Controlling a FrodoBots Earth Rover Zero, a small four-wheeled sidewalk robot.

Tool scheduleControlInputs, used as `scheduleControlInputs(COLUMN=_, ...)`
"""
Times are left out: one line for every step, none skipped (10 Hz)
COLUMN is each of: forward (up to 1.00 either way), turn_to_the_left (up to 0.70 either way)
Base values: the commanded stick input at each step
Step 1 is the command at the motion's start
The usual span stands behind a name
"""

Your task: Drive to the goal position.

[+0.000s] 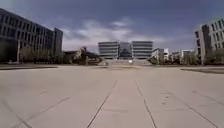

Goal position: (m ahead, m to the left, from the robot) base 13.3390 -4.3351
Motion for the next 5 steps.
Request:
scheduleControlInputs(forward=1.0, turn_to_the_left=-0.33)
scheduleControlInputs(forward=1.0, turn_to_the_left=-0.33)
scheduleControlInputs(forward=1.0, turn_to_the_left=-0.33)
scheduleControlInputs(forward=1.0, turn_to_the_left=-0.33)
scheduleControlInputs(forward=1.0, turn_to_the_left=-0.33)
